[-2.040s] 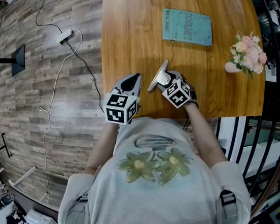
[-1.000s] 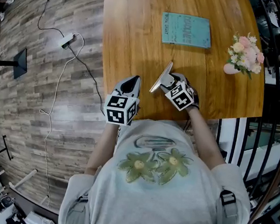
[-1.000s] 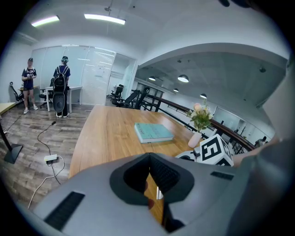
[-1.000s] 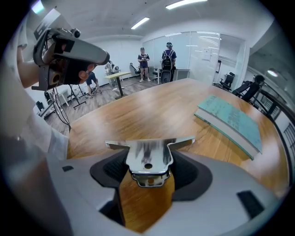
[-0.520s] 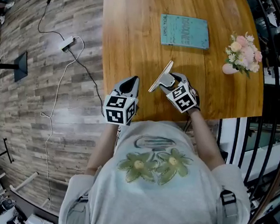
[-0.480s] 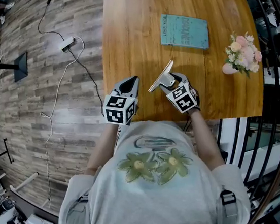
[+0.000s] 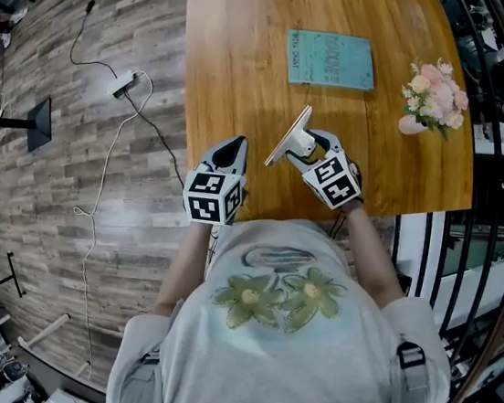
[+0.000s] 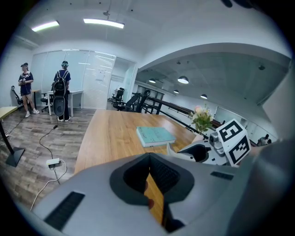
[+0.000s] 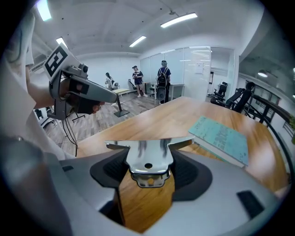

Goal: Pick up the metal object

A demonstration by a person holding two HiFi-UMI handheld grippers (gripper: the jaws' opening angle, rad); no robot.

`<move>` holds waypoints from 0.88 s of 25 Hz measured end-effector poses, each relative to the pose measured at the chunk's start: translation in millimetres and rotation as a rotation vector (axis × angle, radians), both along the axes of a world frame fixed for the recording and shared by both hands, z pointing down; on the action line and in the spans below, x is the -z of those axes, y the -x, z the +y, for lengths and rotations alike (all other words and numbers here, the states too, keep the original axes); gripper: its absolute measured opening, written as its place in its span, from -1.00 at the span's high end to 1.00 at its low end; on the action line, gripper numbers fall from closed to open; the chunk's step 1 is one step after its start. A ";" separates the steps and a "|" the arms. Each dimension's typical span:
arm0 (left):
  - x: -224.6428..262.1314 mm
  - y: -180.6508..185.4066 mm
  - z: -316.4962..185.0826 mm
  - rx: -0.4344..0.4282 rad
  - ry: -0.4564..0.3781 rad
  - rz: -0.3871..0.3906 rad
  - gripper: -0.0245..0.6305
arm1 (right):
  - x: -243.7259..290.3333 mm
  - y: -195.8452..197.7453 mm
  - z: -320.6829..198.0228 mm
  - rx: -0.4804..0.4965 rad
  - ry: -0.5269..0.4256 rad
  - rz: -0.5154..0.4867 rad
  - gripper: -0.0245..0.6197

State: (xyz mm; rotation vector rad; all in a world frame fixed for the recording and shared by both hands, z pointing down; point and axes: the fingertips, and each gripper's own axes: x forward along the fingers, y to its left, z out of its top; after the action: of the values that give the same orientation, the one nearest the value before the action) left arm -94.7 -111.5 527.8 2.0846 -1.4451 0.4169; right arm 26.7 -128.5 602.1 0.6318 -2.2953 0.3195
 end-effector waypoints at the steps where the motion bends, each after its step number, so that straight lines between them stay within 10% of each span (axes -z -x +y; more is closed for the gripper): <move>1: 0.5 0.2 -0.1 0.000 -0.002 0.000 0.88 | 2.3 -0.3 -0.1 0.001 -0.005 0.000 0.03; 22: 8.3 6.5 -5.4 0.006 -0.025 -0.006 0.88 | 55.9 0.3 -5.9 -0.016 -0.087 -0.079 0.03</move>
State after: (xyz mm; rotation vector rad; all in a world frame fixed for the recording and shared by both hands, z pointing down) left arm -101.2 -116.9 519.5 2.0997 -1.4663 0.4055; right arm 26.4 -134.4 546.3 0.6932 -2.3912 0.2572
